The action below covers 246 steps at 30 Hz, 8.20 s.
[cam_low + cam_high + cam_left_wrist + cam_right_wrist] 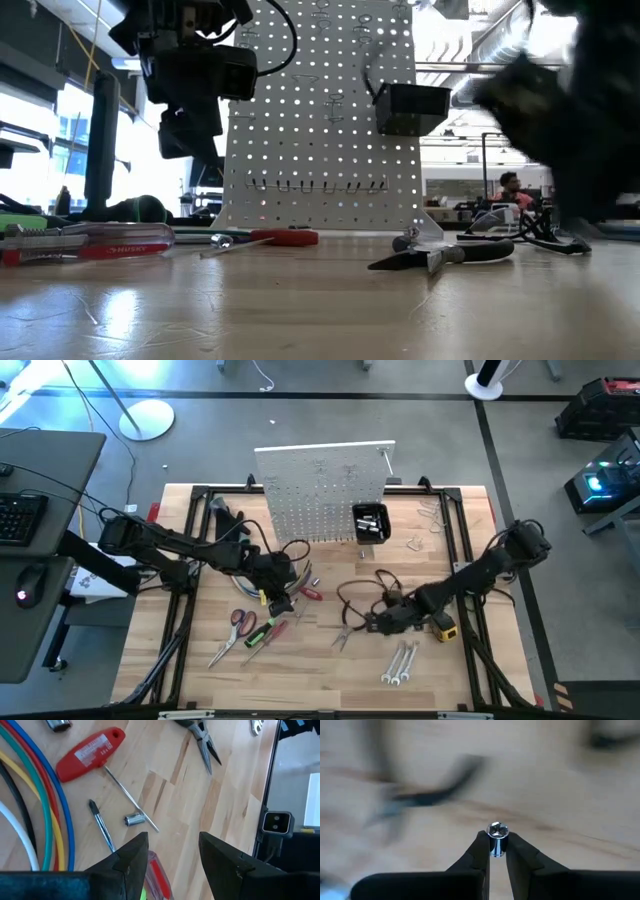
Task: Hang tools onto peg board
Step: Put the socket into the black bin on the peg board
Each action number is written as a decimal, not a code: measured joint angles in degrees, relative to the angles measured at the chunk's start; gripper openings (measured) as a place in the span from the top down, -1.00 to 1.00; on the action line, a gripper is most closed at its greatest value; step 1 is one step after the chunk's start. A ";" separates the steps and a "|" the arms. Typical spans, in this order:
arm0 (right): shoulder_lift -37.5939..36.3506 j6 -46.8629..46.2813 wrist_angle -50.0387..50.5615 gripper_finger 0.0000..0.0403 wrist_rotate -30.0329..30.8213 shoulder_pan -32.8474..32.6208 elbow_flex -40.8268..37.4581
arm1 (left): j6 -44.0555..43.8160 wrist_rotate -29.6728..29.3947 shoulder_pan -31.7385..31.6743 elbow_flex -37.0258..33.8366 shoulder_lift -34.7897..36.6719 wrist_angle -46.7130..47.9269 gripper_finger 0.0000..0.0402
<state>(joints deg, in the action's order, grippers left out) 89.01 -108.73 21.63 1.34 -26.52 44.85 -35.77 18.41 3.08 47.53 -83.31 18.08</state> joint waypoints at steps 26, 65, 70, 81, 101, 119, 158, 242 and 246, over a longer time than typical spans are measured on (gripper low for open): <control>-11.86 47.14 29.67 0.86 26.43 29.81 31.75 | -3.18 -0.31 -1.19 0.02 0.07 3.00 0.17; -6.15 30.12 7.61 0.07 27.93 6.04 6.85 | -6.19 -0.37 -1.52 0.02 0.07 3.05 0.17; 1.10 23.96 5.69 0.07 31.41 11.55 3.71 | -7.95 0.15 -1.41 0.02 0.07 3.07 0.17; 14.83 26.14 5.88 0.15 33.77 19.15 10.23 | -13.11 0.63 -0.51 0.02 0.07 3.09 0.17; 15.54 27.32 -0.44 0.16 32.60 19.38 13.41 | -8.19 -6.60 5.08 -0.02 0.80 -6.06 0.39; 14.51 27.75 4.94 0.16 26.79 23.27 13.37 | -13.71 -17.41 5.57 -27.12 39.08 -17.01 1.00; 18.45 34.66 6.02 0.07 24.10 32.89 13.65 | -15.64 -15.80 6.70 -32.59 34.08 -22.87 1.00; -22.65 61.36 30.08 -0.04 26.39 26.83 31.31 | 11.78 -15.91 -1.37 15.20 -4.32 15.14 0.26; -22.30 60.72 31.21 -0.04 28.17 25.71 31.27 | 2.88 -16.96 -2.41 15.30 -9.96 11.64 0.08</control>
<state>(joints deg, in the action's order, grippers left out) 66.71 -48.01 52.84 29.50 -0.81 76.12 -32.89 1.46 0.67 62.83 -93.27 29.72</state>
